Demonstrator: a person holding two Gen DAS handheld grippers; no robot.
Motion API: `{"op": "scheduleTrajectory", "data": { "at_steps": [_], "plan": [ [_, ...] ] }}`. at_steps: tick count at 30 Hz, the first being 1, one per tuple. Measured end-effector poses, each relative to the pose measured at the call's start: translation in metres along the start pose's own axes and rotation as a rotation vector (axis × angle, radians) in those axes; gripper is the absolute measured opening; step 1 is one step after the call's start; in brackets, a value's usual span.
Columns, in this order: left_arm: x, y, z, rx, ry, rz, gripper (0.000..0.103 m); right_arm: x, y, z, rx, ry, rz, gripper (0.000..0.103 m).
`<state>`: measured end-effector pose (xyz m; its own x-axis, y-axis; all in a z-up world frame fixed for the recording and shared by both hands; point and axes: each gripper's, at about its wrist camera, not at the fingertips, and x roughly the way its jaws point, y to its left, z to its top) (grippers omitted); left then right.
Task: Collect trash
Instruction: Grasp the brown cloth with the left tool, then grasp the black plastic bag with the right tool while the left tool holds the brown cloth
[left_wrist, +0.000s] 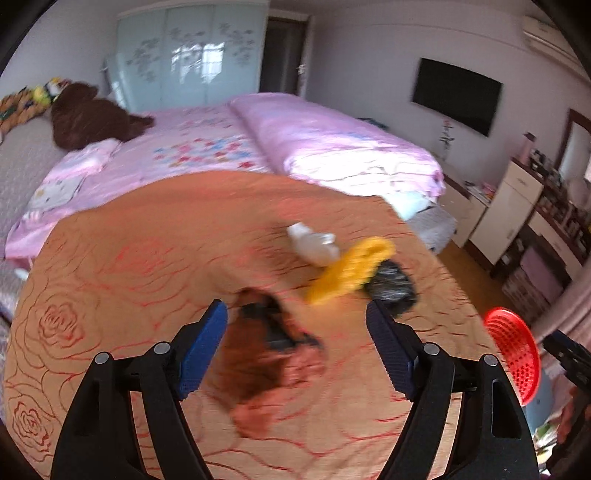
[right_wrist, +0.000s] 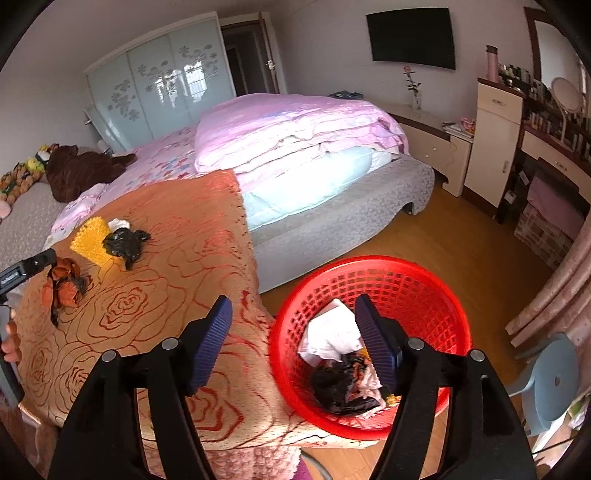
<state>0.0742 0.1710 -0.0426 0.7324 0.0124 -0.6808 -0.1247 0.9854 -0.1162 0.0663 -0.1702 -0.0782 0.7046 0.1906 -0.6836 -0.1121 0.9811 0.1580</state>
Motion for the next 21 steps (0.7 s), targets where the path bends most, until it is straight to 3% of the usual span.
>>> {"op": "scheduleTrajectory", "data": {
  "at_steps": [9, 10, 12, 21],
  "plan": [
    [0.024, 0.026, -0.018, -0.069, 0.073, -0.036, 0.074, 0.009, 0.036, 0.004, -0.079, 0.014, 0.054, 0.069],
    [0.026, 0.028, -0.019, -0.071, 0.075, -0.038, 0.072, 0.011, 0.039, 0.004, -0.086, 0.017, 0.059, 0.069],
    [0.03, 0.029, -0.021, -0.067, 0.085, -0.046, 0.057, 0.015, 0.047, 0.005, -0.101, 0.026, 0.069, 0.069],
    [0.019, 0.035, -0.022, -0.062, 0.038, -0.027, 0.046, 0.043, 0.091, 0.021, -0.172, 0.05, 0.154, 0.069]
  ]
}}
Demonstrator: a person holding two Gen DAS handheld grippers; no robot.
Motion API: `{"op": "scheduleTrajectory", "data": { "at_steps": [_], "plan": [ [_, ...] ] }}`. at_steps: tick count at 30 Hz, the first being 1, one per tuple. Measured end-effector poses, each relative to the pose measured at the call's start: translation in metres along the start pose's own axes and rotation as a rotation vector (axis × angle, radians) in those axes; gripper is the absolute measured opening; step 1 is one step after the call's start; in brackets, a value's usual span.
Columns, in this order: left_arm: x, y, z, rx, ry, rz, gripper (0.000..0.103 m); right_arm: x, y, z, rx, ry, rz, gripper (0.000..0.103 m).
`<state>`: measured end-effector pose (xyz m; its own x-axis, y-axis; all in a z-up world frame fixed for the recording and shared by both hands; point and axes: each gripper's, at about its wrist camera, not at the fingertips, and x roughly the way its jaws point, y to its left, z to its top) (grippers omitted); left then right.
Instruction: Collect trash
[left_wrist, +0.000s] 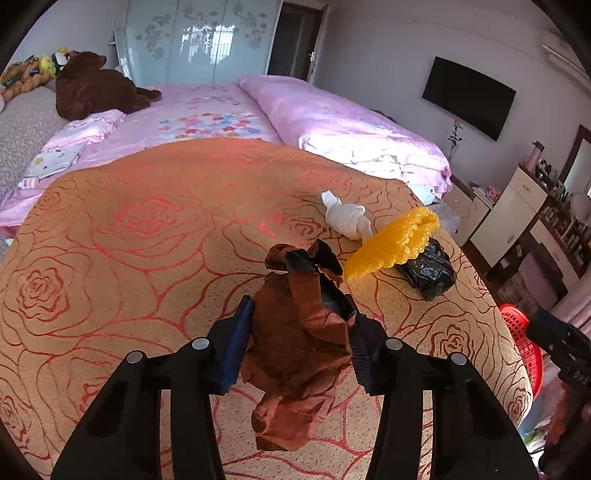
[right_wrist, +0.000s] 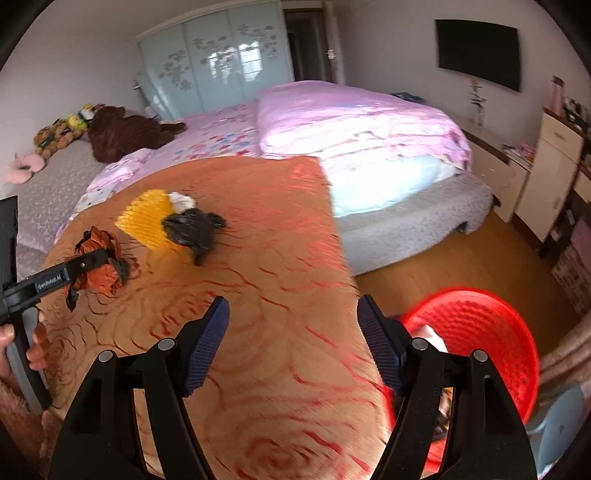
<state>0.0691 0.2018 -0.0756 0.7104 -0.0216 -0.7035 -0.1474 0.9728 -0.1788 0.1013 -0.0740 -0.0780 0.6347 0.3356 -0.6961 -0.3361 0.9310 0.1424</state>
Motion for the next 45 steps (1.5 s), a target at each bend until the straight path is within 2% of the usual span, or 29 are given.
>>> {"op": "scheduleTrajectory", "data": {
  "at_steps": [9, 20, 22, 24, 27, 29, 45],
  "plan": [
    [-0.02, 0.013, -0.001, -0.039, -0.046, 0.01, 0.045, 0.051, 0.051, 0.035, -0.082, 0.039, 0.108, 0.069],
    [-0.028, 0.02, -0.001, -0.051, -0.072, 0.019, 0.045, 0.097, 0.089, 0.056, -0.144, 0.088, 0.1, 0.069],
    [-0.028, 0.021, -0.001, -0.052, -0.073, 0.023, 0.045, 0.104, 0.094, 0.057, -0.168, 0.1, 0.08, 0.06],
    [-0.029, 0.022, -0.001, -0.055, -0.075, 0.026, 0.045, 0.11, 0.098, 0.058, -0.185, 0.117, 0.076, 0.046],
    [-0.03, 0.021, -0.001, -0.051, -0.079, 0.033, 0.045, 0.11, 0.098, 0.056, -0.185, 0.114, 0.077, 0.035],
    [-0.031, 0.021, -0.001, -0.048, -0.081, 0.034, 0.045, 0.105, 0.097, 0.053, -0.188, 0.106, 0.079, 0.034],
    [-0.044, 0.0, -0.002, -0.011, -0.107, 0.014, 0.045, 0.041, 0.066, 0.029, -0.11, 0.028, 0.079, 0.033]
  ]
}}
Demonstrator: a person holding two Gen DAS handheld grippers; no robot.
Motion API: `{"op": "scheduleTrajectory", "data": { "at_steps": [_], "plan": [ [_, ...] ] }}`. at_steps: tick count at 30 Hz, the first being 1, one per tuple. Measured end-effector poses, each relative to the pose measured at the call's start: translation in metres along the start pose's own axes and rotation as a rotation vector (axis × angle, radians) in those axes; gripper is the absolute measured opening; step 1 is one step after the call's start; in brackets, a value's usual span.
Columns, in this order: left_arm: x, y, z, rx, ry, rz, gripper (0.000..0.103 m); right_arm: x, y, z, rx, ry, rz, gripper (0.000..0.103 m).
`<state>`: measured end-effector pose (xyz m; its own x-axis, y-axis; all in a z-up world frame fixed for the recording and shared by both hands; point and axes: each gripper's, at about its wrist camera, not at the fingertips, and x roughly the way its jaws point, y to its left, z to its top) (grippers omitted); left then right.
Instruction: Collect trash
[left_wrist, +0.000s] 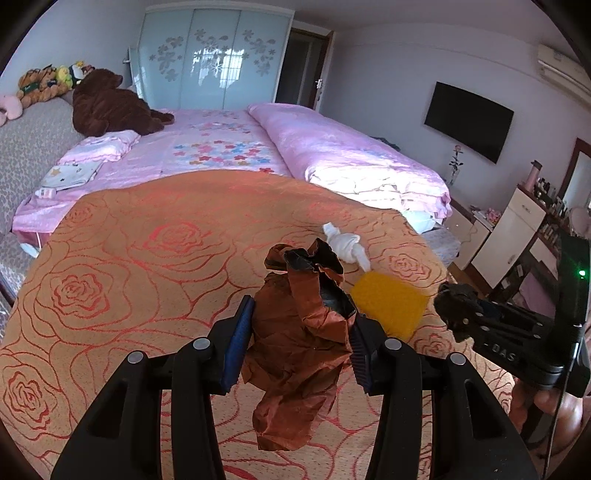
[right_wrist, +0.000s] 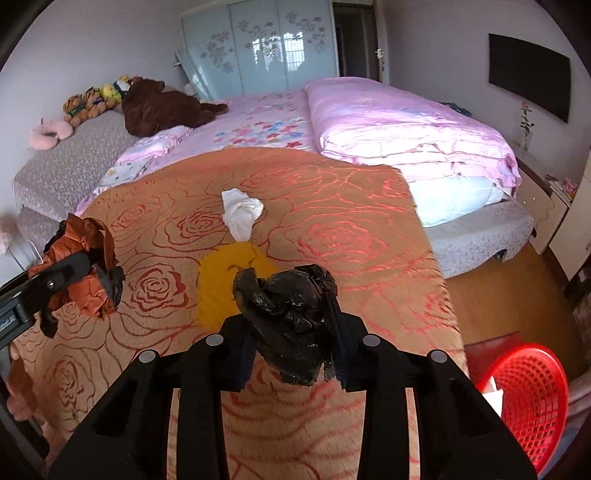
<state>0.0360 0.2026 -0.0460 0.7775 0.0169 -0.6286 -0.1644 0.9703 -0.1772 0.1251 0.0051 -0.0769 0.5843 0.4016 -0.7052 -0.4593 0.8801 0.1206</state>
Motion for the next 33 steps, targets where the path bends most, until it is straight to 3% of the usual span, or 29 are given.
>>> {"op": "scheduleTrajectory", "data": {
  "at_steps": [17, 33],
  "plan": [
    [-0.002, -0.041, 0.004, 0.089, -0.002, -0.054, 0.045, -0.061, -0.034, 0.0, 0.09, -0.091, -0.045, 0.033],
    [0.015, -0.094, 0.004, 0.192, 0.037, -0.138, 0.045, -0.096, -0.092, -0.012, 0.187, -0.128, -0.172, 0.033]
  ]
}}
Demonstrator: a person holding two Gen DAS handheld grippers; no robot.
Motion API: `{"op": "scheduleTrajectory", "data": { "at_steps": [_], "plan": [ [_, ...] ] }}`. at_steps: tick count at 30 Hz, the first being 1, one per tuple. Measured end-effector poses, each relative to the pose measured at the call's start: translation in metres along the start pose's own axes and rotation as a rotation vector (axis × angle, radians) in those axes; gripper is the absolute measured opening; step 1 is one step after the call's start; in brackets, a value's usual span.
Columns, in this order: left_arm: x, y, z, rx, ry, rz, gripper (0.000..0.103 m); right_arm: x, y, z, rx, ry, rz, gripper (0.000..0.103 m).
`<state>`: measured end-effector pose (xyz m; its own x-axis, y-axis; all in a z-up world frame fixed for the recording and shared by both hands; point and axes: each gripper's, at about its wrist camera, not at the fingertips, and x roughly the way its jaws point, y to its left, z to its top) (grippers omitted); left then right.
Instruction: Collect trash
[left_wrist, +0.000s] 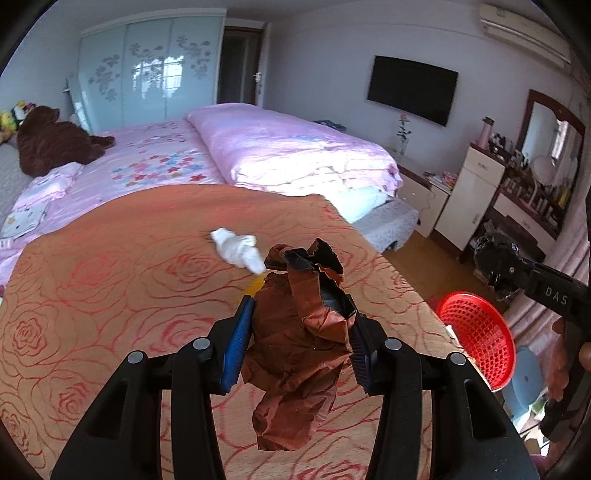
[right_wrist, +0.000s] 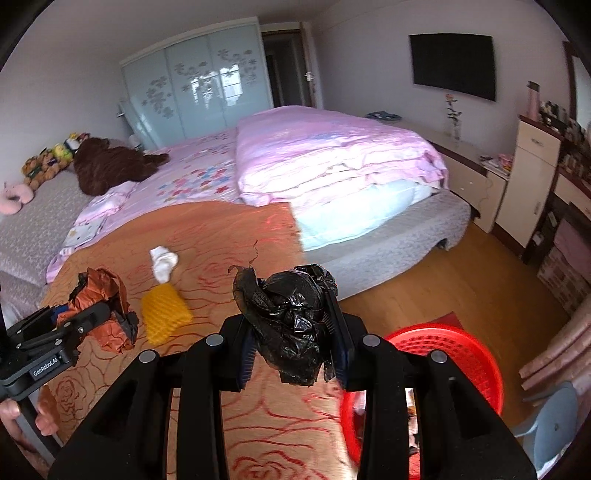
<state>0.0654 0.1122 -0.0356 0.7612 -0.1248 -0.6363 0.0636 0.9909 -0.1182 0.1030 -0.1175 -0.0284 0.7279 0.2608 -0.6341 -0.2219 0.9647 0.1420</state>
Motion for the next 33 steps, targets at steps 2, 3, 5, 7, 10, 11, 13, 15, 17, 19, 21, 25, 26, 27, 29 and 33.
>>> {"op": "scheduleTrajectory", "data": {
  "at_steps": [2, 3, 5, 7, 10, 11, 13, 15, 17, 19, 21, 25, 26, 27, 29, 33],
  "plan": [
    [0.001, -0.009, 0.002, 0.02, -0.001, -0.015, 0.045, -0.003, -0.01, 0.0, 0.015, -0.006, -0.014, 0.033],
    [0.002, -0.014, 0.003, 0.029, -0.001, -0.022, 0.045, -0.006, -0.015, -0.001, 0.023, -0.009, -0.023, 0.033],
    [0.005, -0.024, 0.007, 0.05, 0.0, -0.043, 0.045, -0.009, -0.026, -0.001, 0.04, -0.015, -0.042, 0.033],
    [0.008, -0.032, 0.01, 0.062, 0.003, -0.06, 0.045, -0.012, -0.034, -0.001, 0.055, -0.02, -0.059, 0.033],
    [0.014, -0.046, 0.013, 0.086, 0.009, -0.09, 0.045, -0.016, -0.046, -0.001, 0.072, -0.025, -0.082, 0.033],
    [0.016, -0.051, 0.013, 0.096, 0.012, -0.099, 0.045, -0.017, -0.05, -0.002, 0.076, -0.025, -0.091, 0.033],
    [0.02, -0.06, 0.012, 0.111, 0.02, -0.114, 0.045, -0.02, -0.06, -0.004, 0.086, -0.026, -0.11, 0.033],
    [0.025, -0.07, 0.011, 0.125, 0.031, -0.126, 0.045, -0.022, -0.066, -0.005, 0.094, -0.027, -0.123, 0.033],
    [0.03, -0.08, 0.011, 0.144, 0.043, -0.138, 0.045, -0.025, -0.073, -0.006, 0.104, -0.03, -0.137, 0.033],
    [0.033, -0.092, 0.01, 0.167, 0.047, -0.149, 0.045, -0.029, -0.08, -0.008, 0.112, -0.033, -0.149, 0.033],
    [0.036, -0.103, 0.01, 0.191, 0.049, -0.161, 0.045, -0.031, -0.085, -0.011, 0.118, -0.034, -0.16, 0.033],
    [0.041, -0.123, 0.008, 0.228, 0.057, -0.185, 0.045, -0.036, -0.098, -0.017, 0.133, -0.028, -0.183, 0.033],
    [0.043, -0.129, 0.008, 0.235, 0.062, -0.194, 0.045, -0.036, -0.102, -0.019, 0.138, -0.026, -0.189, 0.033],
    [0.043, -0.134, 0.007, 0.241, 0.067, -0.203, 0.045, -0.037, -0.107, -0.022, 0.148, -0.022, -0.197, 0.033],
    [0.048, -0.144, 0.005, 0.254, 0.082, -0.221, 0.045, -0.037, -0.116, -0.026, 0.171, -0.014, -0.209, 0.033],
    [0.06, -0.166, 0.003, 0.279, 0.106, -0.255, 0.045, -0.034, -0.129, -0.035, 0.214, -0.005, -0.222, 0.033]
  ]
}}
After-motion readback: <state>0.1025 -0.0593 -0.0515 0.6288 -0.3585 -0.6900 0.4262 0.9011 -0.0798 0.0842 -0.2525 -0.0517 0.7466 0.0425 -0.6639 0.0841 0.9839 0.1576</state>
